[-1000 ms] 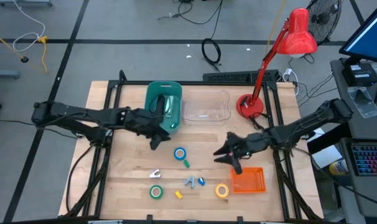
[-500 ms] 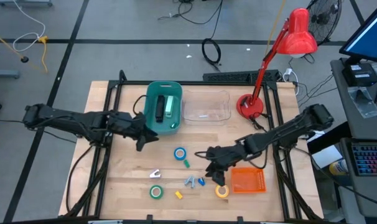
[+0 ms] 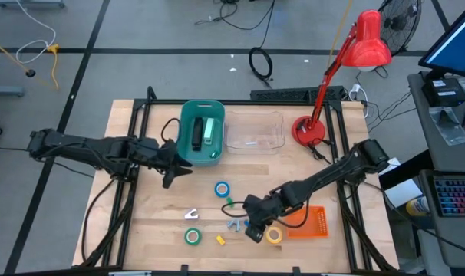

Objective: Pick and place Stapler, Stapler remover, tape
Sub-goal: Put the mini blue stapler into the blue bin

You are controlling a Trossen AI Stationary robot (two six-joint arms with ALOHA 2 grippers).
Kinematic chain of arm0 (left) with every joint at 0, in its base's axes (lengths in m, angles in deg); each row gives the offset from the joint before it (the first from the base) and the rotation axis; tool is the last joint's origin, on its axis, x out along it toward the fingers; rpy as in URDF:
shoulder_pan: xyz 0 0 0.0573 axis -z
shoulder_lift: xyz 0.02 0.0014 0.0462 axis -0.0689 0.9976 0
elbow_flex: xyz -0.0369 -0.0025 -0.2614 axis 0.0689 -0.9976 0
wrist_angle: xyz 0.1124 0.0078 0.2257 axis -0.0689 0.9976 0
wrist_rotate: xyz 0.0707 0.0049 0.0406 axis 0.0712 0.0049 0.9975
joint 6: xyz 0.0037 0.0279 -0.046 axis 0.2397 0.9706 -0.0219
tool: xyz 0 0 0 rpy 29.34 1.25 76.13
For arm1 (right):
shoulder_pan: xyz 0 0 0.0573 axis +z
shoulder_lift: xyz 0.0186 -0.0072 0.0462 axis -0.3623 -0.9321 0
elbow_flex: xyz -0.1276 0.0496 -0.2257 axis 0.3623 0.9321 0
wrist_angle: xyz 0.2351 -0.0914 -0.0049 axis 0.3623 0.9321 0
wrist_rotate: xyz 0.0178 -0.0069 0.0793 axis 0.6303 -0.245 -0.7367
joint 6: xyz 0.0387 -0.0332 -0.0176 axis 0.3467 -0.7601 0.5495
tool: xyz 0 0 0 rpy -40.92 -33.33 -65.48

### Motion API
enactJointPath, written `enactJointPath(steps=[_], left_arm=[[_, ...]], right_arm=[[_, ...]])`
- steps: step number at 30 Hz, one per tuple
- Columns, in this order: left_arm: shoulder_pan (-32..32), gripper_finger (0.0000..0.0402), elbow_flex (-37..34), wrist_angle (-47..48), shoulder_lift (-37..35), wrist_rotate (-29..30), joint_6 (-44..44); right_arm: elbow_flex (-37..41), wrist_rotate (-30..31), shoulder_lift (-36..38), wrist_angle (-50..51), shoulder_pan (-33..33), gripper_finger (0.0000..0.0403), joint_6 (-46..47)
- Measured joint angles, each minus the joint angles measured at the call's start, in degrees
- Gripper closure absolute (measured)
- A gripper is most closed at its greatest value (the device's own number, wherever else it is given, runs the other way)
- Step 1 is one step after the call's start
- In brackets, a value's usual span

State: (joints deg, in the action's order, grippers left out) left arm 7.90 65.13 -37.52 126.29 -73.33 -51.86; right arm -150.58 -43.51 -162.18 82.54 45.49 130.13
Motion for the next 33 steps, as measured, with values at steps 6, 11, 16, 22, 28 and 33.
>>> enactJointPath(steps=[6, 11, 16, 22, 28, 33], left_arm=[[1.2, 0.0256, 0.0, 1.0, -4.4, 0.1, 4.5], [4.3, 0.0256, 0.0, 2.2, -9.4, 4.3, 5.6], [8.4, 0.0256, 0.0, 4.9, -13.5, 7.4, 6.4], [11.6, 0.0256, 0.0, 9.0, -15.2, 11.4, 4.7], [13.1, 0.0256, 0.0, 9.1, -15.2, 11.9, 4.3], [13.7, 0.0256, 0.0, 9.1, -15.2, 11.9, 4.2]], right_arm=[[-0.4, 0.1, -1.6, -0.1, 0.5, 0.0286, 6.8], [-0.4, 0.4, -1.5, 1.0, 0.5, 0.0287, 8.3], [-0.4, 2.0, -1.5, 1.3, 0.2, 0.0287, 8.9], [-0.4, 4.8, -1.5, 1.7, -0.3, 0.0287, 10.3], [-0.4, 4.8, -1.5, 1.3, -0.3, 0.0287, 11.7], [-0.4, 4.8, -1.5, 1.4, -0.4, 0.0287, 11.8]])
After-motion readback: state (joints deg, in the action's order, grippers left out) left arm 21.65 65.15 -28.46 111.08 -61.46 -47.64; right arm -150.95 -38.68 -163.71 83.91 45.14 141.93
